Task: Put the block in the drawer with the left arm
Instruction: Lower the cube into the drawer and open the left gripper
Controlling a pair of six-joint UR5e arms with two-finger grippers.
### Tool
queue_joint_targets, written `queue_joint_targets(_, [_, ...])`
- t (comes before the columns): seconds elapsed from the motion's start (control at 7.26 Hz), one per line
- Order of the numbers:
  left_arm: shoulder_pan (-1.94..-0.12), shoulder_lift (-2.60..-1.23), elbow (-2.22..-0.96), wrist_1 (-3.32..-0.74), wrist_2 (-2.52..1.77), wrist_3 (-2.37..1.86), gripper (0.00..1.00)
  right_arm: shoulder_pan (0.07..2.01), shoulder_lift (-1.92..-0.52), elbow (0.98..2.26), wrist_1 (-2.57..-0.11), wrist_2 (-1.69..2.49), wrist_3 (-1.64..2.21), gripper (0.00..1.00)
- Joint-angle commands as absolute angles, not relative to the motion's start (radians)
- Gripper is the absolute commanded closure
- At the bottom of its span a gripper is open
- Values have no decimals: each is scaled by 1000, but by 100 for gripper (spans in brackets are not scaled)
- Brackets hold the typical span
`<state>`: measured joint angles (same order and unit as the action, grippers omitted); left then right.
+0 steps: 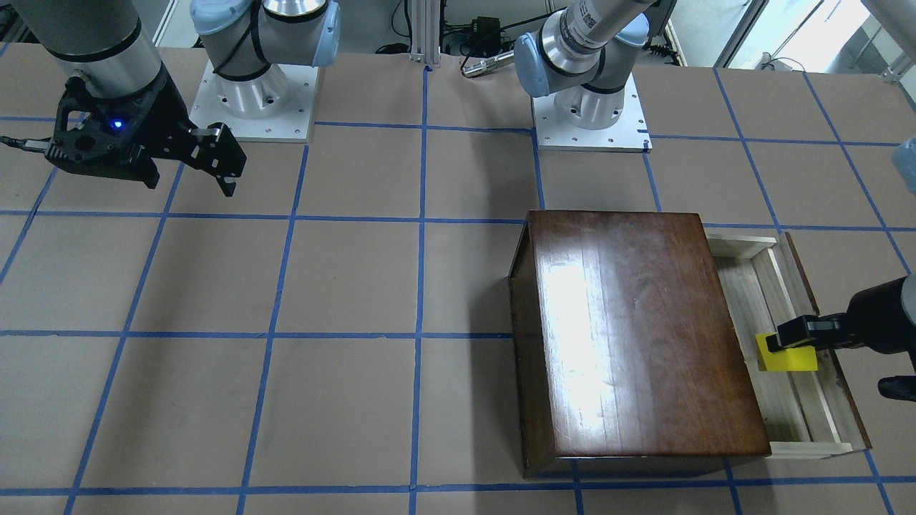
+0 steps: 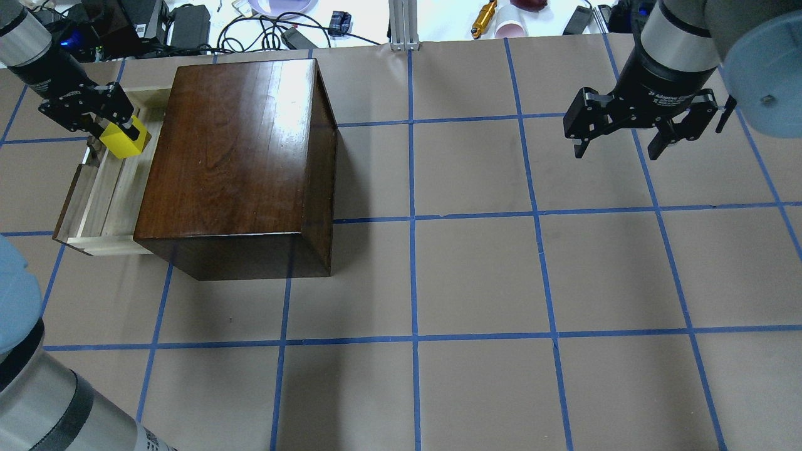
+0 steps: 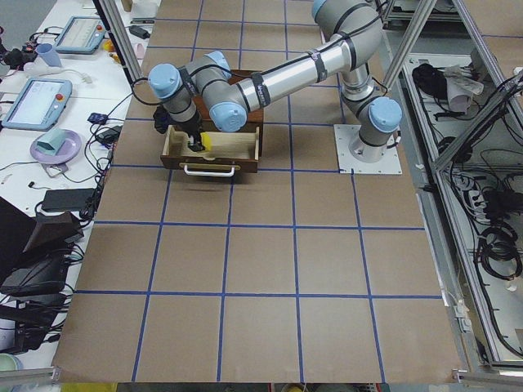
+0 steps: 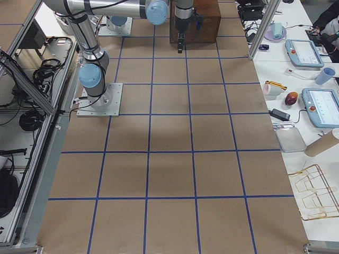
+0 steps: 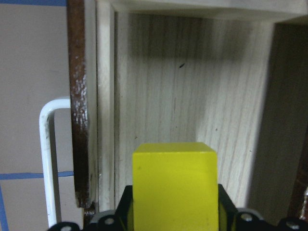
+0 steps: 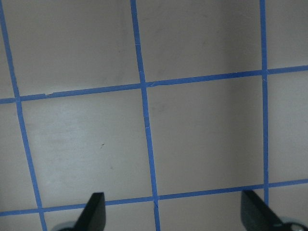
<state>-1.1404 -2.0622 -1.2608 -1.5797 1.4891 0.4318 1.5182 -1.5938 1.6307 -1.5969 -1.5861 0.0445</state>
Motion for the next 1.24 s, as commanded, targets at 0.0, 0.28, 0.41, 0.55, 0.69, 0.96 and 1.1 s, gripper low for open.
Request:
queue_joint_targets(0.0, [-1144,-2071,-1308,-1518,1489,471,100,1519,-1594,1632,-1597,-1586,44,0])
queue_joint_targets(0.28, [-1144,-2068,-1344,-1503,1480,459,100,1519,-1594,1631,-1597,-1586,44,0])
queue_joint_targets(0.41, [-1144,-2065,-1345,-1505,1423,456,68,1519,-1594,1631,-1597,-1586,44,0])
queue_joint_targets(0.55, [-1144,-2059,-1344,-1506,1405,456,1,1517,-1594,1631,-1597,-1586,44,0])
queue_joint_targets(0.69, [-1144,-2049,-1341,-1517,1413,453,0,1519,-1594,1631,-1597,-1586,44,0])
queue_joint_targets(0.96, [-1144,-2023,-1335,-1551,1417,451,0,1519,-1594,1631,-1597,-1586,44,0])
queue_joint_targets(1.1, [-1144,-2004,-1319,-1565,1420,430,0,1519,-1594,1631,-1597,-1586,44,0])
